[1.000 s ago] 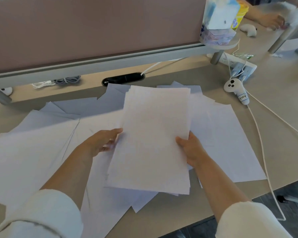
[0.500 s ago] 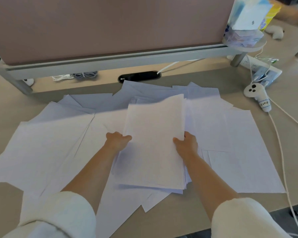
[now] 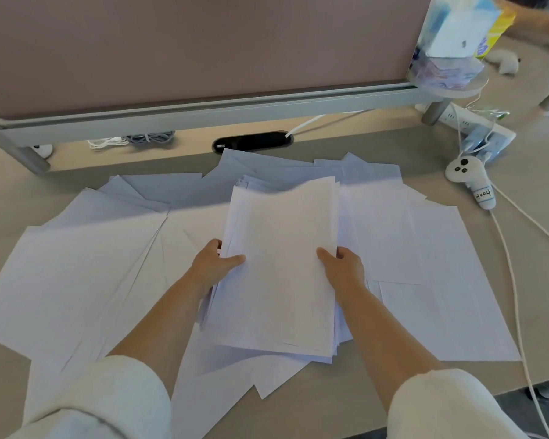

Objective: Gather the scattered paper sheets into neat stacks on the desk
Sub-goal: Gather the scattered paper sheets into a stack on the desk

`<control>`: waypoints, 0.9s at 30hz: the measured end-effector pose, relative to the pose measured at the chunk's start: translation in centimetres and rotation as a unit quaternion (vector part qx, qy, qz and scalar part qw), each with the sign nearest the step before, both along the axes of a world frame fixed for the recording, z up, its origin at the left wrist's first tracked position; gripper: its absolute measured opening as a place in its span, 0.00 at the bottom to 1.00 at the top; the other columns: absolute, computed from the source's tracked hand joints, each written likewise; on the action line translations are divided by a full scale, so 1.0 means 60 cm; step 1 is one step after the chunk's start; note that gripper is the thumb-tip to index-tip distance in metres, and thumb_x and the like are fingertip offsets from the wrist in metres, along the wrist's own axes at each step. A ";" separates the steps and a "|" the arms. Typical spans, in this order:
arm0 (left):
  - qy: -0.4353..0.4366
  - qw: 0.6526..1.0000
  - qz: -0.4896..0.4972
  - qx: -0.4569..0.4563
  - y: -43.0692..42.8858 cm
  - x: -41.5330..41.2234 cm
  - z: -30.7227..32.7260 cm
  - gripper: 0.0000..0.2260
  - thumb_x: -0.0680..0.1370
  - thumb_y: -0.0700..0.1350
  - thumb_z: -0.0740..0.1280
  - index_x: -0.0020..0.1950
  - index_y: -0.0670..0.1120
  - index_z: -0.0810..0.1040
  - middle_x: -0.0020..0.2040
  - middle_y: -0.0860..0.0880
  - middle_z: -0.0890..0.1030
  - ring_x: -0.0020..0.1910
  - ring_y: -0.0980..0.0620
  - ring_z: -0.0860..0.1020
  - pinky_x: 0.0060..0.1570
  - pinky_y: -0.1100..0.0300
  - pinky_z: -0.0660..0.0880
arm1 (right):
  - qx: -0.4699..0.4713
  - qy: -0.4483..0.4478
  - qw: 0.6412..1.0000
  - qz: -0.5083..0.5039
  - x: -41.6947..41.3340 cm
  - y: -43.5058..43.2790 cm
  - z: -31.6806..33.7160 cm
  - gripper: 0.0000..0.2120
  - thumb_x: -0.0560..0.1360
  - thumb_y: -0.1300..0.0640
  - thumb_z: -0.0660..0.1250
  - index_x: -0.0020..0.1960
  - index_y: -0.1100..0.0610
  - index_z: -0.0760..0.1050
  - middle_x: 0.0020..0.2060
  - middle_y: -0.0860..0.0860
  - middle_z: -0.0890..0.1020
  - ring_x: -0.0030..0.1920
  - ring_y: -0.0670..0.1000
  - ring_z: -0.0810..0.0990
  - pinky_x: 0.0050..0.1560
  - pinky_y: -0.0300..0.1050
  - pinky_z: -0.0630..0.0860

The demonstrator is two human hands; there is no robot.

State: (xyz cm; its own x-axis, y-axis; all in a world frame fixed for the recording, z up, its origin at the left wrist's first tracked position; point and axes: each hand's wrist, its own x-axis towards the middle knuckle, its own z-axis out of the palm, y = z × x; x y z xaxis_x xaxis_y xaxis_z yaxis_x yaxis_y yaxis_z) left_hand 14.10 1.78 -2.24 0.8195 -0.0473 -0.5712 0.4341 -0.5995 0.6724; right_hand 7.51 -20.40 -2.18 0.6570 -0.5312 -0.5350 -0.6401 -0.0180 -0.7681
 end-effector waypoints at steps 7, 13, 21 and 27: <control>-0.071 0.989 -0.056 -0.114 0.003 -0.014 0.008 0.19 0.76 0.42 0.68 0.65 0.48 0.66 0.59 0.49 0.74 0.56 0.48 0.75 0.52 0.57 0.71 | -0.045 0.004 0.999 0.007 -0.002 -0.006 -0.009 0.13 0.72 0.55 0.67 0.34 0.59 0.67 0.34 0.58 0.74 0.32 0.55 0.71 0.32 0.43 0.68; -0.051 0.964 -0.006 -0.262 0.027 -0.013 0.031 0.31 0.57 0.57 0.78 0.57 0.54 0.74 0.52 0.52 0.83 0.52 0.49 0.82 0.51 0.54 0.79 | 0.005 -0.103 0.995 0.002 -0.008 -0.014 0.001 0.12 0.72 0.47 0.70 0.43 0.53 0.70 0.40 0.48 0.74 0.38 0.45 0.74 0.38 0.38 0.70; 0.034 0.968 -0.052 -0.243 0.023 -0.015 0.031 0.33 0.63 0.57 0.77 0.64 0.54 0.69 0.58 0.54 0.80 0.56 0.51 0.80 0.49 0.56 0.79 | 0.137 -0.084 0.977 0.137 0.010 -0.016 0.022 0.13 0.76 0.52 0.67 0.59 0.52 0.73 0.53 0.48 0.81 0.51 0.48 0.80 0.59 0.50 0.76; 0.051 0.986 0.079 -0.137 0.024 -0.030 -0.003 0.25 0.76 0.50 0.68 0.69 0.45 0.64 0.62 0.48 0.74 0.57 0.46 0.76 0.55 0.52 0.74 | 0.291 0.017 0.949 0.122 0.009 -0.014 0.010 0.16 0.75 0.46 0.67 0.58 0.54 0.74 0.53 0.54 0.83 0.54 0.55 0.82 0.57 0.52 0.77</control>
State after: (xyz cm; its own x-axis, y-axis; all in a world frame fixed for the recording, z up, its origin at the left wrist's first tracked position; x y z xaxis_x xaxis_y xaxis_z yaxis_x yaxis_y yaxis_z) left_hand 12.32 3.20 -2.44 0.7676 -0.0868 -0.6350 0.5819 -0.3208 0.7473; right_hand 8.06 -21.22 -1.58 0.6995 0.0263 -0.7142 -0.6958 0.2532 -0.6721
